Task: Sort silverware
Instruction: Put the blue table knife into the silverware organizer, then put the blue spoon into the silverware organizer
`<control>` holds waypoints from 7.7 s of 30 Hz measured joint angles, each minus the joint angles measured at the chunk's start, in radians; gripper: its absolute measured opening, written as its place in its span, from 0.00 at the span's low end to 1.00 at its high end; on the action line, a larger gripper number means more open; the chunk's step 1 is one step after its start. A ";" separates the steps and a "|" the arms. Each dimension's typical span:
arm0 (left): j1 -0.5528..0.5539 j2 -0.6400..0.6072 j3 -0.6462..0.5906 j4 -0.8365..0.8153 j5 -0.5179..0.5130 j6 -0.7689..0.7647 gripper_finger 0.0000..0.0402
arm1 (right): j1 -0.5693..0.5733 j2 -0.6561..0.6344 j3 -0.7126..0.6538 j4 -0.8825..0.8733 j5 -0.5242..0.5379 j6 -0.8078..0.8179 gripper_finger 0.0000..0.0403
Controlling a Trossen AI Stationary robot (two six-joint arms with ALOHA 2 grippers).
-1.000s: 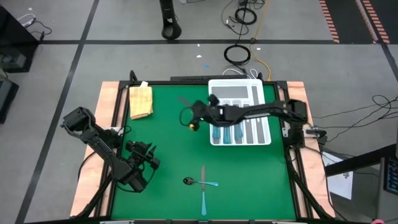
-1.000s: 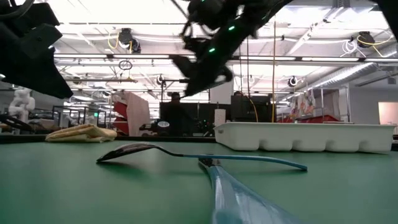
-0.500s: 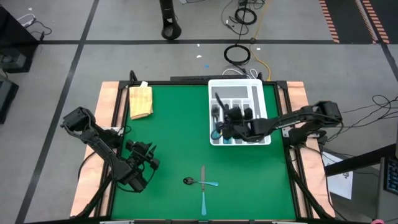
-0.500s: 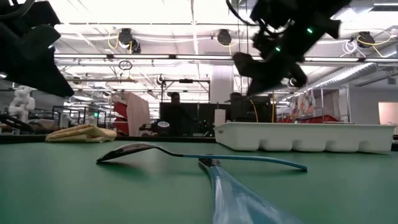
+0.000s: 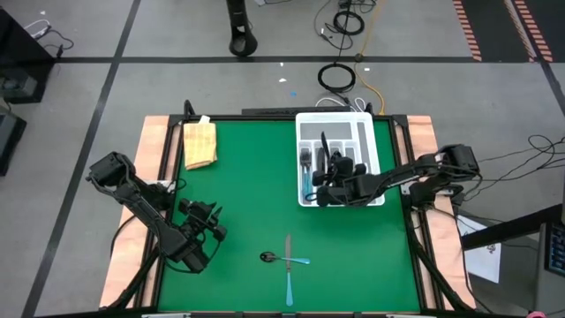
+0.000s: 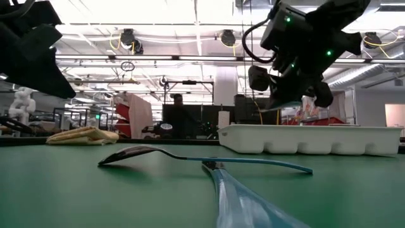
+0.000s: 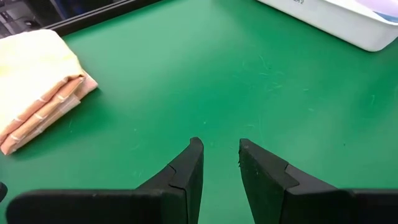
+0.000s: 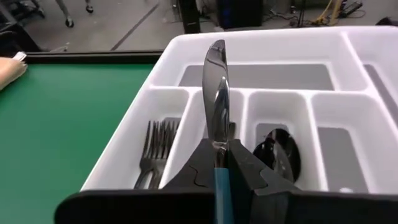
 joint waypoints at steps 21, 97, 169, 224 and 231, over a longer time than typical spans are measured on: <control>0.000 0.000 0.000 0.003 0.000 0.001 0.27 | 0.029 0.237 0.002 0.188 -0.003 0.217 0.00; 0.052 -0.011 0.000 0.583 0.075 0.702 0.27 | 0.429 0.599 0.444 0.378 -0.471 -0.373 0.03; 0.202 -0.029 0.000 0.998 0.159 0.891 0.27 | 0.094 0.035 0.396 -0.543 -0.171 -0.194 0.00; 0.815 -0.023 0.017 2.124 1.092 1.858 0.27 | 0.532 -0.294 0.396 0.050 -0.193 -0.025 0.00; 0.814 -0.023 0.017 2.134 1.089 1.939 0.27 | 0.498 -0.298 0.396 0.025 -0.244 0.017 0.00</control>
